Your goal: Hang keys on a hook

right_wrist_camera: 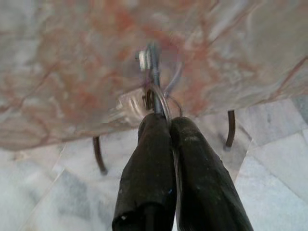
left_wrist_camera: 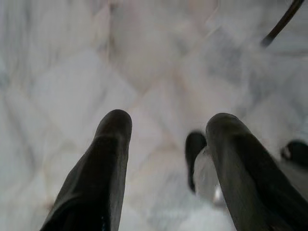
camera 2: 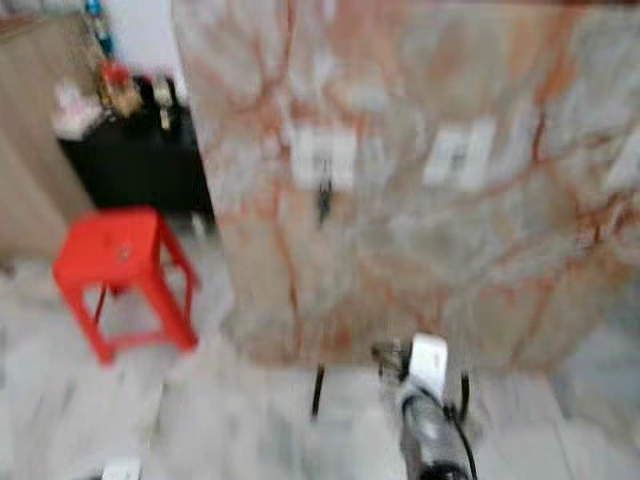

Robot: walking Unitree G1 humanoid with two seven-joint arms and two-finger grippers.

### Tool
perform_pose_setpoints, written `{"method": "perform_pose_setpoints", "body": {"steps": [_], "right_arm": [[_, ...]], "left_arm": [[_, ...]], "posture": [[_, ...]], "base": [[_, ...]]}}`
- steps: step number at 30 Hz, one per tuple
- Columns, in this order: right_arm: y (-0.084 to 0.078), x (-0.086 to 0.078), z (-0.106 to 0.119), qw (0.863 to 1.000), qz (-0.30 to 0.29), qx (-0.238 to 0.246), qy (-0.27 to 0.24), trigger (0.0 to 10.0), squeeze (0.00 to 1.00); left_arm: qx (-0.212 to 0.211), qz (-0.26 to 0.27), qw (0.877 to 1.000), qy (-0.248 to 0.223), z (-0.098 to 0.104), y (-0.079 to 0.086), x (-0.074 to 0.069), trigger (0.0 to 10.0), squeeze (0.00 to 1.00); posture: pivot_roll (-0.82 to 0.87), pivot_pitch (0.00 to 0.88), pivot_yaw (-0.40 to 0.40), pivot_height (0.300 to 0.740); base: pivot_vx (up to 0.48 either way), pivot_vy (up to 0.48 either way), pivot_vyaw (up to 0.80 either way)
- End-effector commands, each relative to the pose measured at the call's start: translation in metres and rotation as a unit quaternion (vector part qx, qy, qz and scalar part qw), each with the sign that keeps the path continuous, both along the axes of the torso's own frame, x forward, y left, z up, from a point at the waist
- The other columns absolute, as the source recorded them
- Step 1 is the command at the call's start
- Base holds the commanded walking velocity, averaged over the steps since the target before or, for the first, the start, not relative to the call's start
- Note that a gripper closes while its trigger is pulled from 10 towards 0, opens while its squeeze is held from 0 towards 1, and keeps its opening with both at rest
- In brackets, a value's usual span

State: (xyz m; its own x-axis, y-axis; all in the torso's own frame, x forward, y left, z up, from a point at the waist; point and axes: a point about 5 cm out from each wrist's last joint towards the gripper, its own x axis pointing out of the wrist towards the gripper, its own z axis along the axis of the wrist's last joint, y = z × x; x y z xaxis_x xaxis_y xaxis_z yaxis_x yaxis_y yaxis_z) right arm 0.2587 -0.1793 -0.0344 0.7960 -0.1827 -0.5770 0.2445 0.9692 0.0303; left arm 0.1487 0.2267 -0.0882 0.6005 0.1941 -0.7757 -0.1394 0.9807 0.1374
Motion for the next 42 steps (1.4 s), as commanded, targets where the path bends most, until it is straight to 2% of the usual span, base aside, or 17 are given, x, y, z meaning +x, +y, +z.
{"method": "perform_pose_setpoints", "body": {"steps": [1,11,24,31,35,40,42], "right_arm": [[-0.008,-0.002,0.0,1.0,-0.009,-0.007,-0.002,10.0,0.0],[-0.008,0.003,0.005,1.0,-0.012,-0.014,-0.02,10.0,0.0],[-0.006,0.005,0.007,0.999,-0.009,-0.013,-0.028,10.0,0.0],[-0.005,0.008,0.01,0.999,-0.014,-0.019,-0.039,10.0,0.0],[-0.01,0.008,0.012,0.998,-0.021,-0.034,-0.05,10.0,0.0],[-0.021,-0.001,0.01,0.996,-0.04,-0.055,-0.061,10.0,0.0],[-0.028,-0.005,0.014,0.992,-0.042,-0.093,-0.081,10.0,0.0]], "left_arm": [[-0.007,-0.002,1.0,0.011,-0.003,-0.005,-0.005,10.0,0.0],[-0.003,-0.014,1.0,0.01,-0.002,-0.006,-0.002,10.0,0.0],[-0.002,-0.018,1.0,0.014,-0.004,-0.008,-0.004,10.0,0.0],[-0.003,-0.02,1.0,0.014,-0.004,-0.008,-0.005,10.0,0.0],[-0.003,-0.022,1.0,0.016,-0.004,-0.007,-0.006,10.0,0.0],[-0.003,-0.023,1.0,0.017,-0.005,-0.007,-0.007,10.0,0.0],[-0.002,-0.024,1.0,0.018,-0.005,-0.007,-0.008,10.0,0.0]], "posture": [[-0.03,0.0,-0.016,0.74],[-0.03,0.0,-0.017,0.74],[-0.02,0.0,-0.016,0.74],[-0.02,0.0,-0.017,0.74],[-0.02,0.0,-0.021,0.74],[-0.02,0.0,-0.021,0.74],[-0.03,0.0,-0.019,0.74]], "base": [[0.247,0.0,0.0],[0.259,0.0,0.0],[0.29,0.0,0.0],[0.0,0.0,0.0],[0.0,0.0,0.0],[0.0,0.0,0.0],[0.0,0.0,0.0]]}}
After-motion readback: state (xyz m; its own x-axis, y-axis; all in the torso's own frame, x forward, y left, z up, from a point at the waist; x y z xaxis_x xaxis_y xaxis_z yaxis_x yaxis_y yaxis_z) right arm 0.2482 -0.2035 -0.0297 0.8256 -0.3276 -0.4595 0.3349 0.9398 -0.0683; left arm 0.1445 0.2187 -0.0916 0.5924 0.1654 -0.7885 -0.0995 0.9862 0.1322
